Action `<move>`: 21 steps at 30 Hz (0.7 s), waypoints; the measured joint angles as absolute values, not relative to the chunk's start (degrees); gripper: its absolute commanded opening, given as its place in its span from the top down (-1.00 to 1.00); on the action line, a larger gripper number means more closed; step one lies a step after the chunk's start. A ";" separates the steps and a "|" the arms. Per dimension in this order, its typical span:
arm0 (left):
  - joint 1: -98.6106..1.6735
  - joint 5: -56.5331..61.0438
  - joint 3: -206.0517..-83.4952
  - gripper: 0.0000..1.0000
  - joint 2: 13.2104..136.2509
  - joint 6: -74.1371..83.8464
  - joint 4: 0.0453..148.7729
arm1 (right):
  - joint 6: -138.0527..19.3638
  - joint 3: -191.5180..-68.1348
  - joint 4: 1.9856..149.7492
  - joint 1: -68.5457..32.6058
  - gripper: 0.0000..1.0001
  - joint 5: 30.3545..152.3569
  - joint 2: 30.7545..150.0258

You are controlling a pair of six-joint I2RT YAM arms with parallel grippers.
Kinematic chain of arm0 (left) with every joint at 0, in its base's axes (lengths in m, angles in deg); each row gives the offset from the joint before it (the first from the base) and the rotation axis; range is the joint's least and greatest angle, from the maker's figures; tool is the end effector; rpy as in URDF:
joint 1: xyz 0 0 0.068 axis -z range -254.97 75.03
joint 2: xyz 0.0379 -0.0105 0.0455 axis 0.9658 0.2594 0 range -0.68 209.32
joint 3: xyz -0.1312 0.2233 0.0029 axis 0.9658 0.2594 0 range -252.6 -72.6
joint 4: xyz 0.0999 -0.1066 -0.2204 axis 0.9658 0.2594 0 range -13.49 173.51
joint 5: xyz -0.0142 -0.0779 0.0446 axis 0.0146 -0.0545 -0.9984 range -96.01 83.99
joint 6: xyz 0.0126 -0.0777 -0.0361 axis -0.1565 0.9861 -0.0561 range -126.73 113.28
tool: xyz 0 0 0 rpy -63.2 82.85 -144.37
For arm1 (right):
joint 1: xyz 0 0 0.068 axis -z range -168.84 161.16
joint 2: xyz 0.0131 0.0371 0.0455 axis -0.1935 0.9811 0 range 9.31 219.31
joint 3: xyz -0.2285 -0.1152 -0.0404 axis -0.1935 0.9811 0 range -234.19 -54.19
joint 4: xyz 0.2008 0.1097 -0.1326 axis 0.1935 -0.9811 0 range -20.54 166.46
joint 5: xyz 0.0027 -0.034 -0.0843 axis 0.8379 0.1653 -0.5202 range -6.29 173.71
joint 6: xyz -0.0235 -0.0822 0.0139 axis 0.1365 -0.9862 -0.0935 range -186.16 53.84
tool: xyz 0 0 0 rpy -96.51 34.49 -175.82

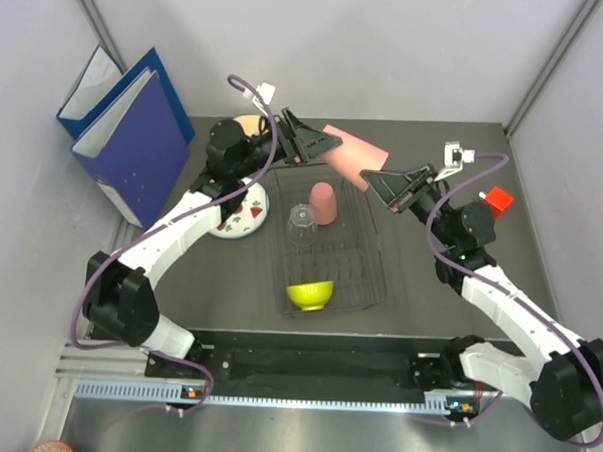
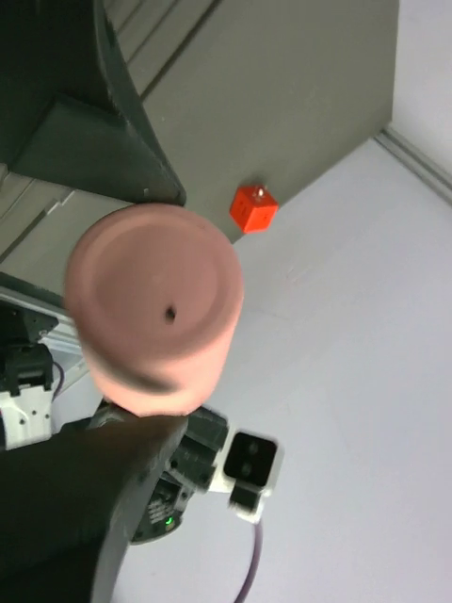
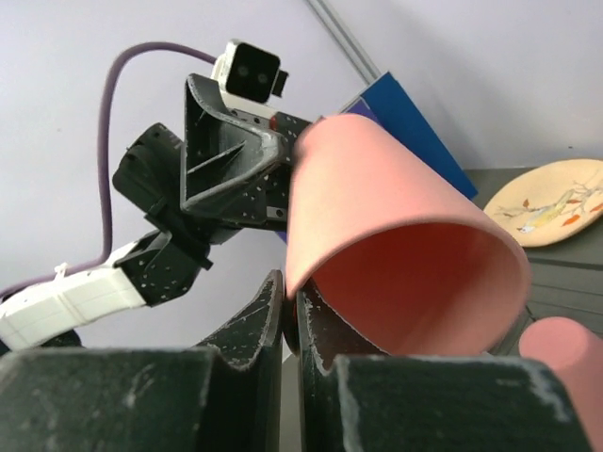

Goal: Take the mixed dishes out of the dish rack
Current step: Pick up the cup from the dish rack, then place the cup at the center of the board.

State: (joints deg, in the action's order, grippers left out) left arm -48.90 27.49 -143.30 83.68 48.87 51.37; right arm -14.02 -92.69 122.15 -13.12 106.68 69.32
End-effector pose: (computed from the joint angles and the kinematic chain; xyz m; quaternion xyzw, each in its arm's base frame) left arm 0.3279 -0.2074 0.3892 0.0614 0.6428 -0.6228 0.4418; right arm 0.2430 0.1423 0.3538 -0.0340 0.5571 0.5938 0.5795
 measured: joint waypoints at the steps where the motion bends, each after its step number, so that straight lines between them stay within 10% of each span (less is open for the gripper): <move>1: -48.90 26.72 -143.30 -0.98 83.68 48.17 52.48 | -14.74 -92.69 121.26 -13.18 1.00 106.59 68.64; 12: -54.32 -1.21 -133.55 -0.98 67.70 47.67 69.16 | -33.08 -114.31 81.74 -13.20 1.00 81.43 64.99; 21: -54.19 -12.75 -131.52 -0.98 65.21 48.85 83.56 | -41.93 -154.26 49.55 -11.41 1.00 52.10 94.06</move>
State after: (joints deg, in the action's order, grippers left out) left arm -54.19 -12.75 -131.52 65.21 48.85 83.56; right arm -41.93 -154.26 49.55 -11.41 52.10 94.06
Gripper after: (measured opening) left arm 0.990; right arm 0.043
